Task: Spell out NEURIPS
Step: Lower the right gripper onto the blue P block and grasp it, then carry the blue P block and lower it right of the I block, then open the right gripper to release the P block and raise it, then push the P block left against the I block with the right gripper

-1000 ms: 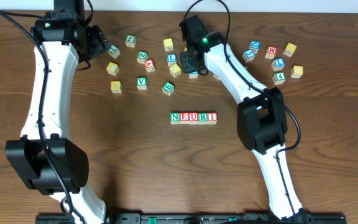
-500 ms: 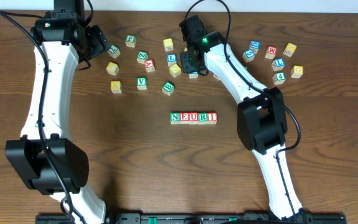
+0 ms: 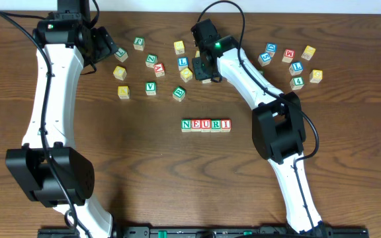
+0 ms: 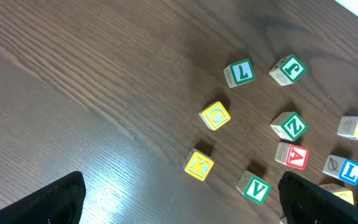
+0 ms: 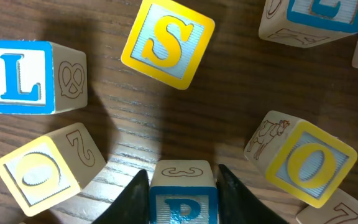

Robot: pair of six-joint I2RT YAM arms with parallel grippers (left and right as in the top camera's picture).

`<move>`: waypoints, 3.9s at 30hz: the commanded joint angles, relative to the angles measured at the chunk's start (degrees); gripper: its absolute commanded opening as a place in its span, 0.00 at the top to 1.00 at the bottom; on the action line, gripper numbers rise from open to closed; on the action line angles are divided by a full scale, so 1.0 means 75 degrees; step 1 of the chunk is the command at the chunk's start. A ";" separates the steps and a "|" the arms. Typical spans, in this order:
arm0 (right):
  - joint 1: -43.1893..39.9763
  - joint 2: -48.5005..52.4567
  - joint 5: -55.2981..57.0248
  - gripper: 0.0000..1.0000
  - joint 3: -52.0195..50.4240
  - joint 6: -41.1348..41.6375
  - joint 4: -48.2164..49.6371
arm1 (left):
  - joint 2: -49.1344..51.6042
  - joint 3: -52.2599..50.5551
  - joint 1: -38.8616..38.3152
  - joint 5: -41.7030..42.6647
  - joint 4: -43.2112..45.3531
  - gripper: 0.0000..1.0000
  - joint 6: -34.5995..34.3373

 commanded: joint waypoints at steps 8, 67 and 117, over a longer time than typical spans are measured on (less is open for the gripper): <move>0.0044 0.0111 0.0061 0.82 0.0000 0.0367 -0.0012 | 0.0070 -0.0029 0.0012 -0.0102 -0.0020 0.02 0.0044; -0.0548 -0.2876 -0.0522 0.84 -0.4549 0.1349 -0.1743 | 0.0070 -0.0029 0.0012 -0.0099 -0.0020 0.02 0.0044; -0.1230 -0.2978 -0.0560 0.66 -0.3276 0.1204 -0.3284 | 0.0070 -0.0029 0.0012 -0.0099 -0.0020 0.02 0.0044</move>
